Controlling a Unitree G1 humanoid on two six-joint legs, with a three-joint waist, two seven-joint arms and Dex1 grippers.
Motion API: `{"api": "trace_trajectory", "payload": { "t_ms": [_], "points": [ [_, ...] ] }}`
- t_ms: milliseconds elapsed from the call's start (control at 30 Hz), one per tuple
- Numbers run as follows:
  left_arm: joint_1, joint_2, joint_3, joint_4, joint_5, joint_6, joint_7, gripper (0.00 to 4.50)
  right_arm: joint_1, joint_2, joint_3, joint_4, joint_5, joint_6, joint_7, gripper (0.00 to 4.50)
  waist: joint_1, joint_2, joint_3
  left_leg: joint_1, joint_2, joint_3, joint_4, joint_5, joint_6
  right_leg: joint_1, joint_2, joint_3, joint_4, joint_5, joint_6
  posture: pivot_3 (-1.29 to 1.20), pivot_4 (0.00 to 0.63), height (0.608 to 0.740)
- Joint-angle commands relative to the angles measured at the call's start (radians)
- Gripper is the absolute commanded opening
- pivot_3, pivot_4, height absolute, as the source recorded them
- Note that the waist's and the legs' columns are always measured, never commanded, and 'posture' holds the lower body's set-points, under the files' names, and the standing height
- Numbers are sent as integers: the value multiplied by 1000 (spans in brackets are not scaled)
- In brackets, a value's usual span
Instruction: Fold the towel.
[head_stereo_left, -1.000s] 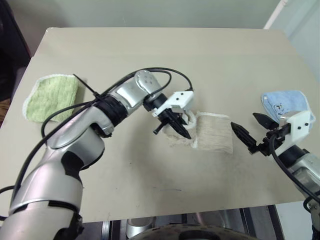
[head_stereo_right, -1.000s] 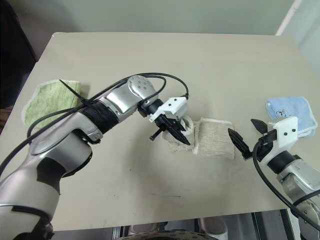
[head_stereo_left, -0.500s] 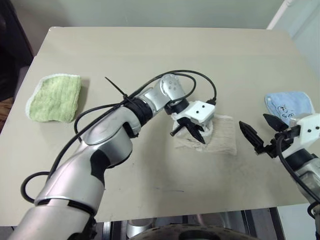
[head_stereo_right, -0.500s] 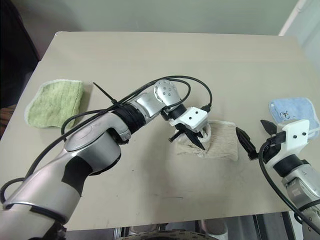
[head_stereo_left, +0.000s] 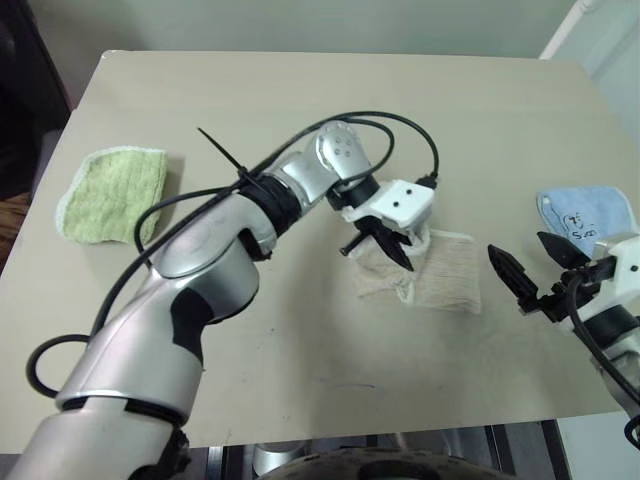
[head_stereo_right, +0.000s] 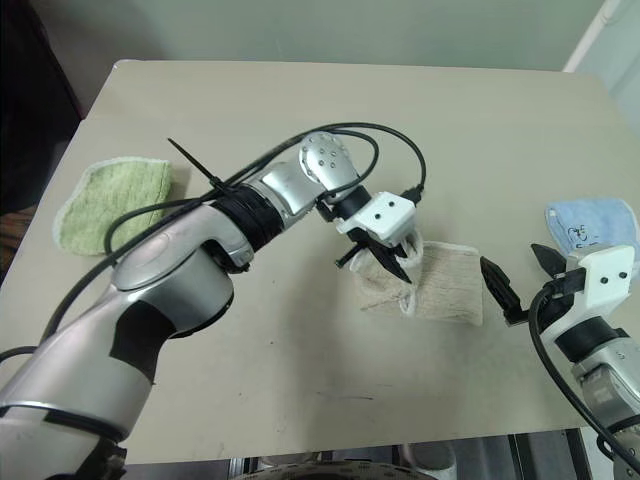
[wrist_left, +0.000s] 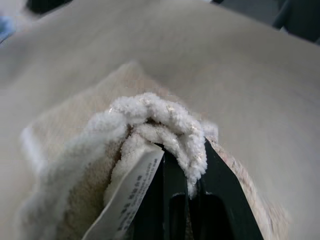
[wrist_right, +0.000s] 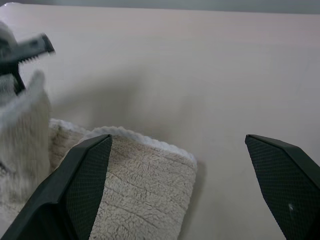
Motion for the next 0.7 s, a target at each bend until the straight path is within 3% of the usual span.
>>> {"api": "trace_trajectory", "payload": {
  "t_ms": [33,333,700],
  "points": [
    [-25,-49,26,40,-1,-36,-51,56,-7,7,-45,-35,44,-28,-26,4500,6,0,0,0,0,0,1,0,1,0,0,0,0,0,1,0,150,740],
    [6,-251,266,205,139,-117,-51,56,55,-29,-96,-70,172,-28,-20,4500,15,1,0,-4,-13,2,4,-2,7,-1,-13,-1,1,-5,12,0,150,740],
    [78,-315,282,194,231,-97,-51,56,139,-77,-164,-87,267,-65,-11,4500,21,1,0,-6,-19,3,5,-3,11,-1,-20,-1,0,-8,18,0,150,740]
  ]
}}
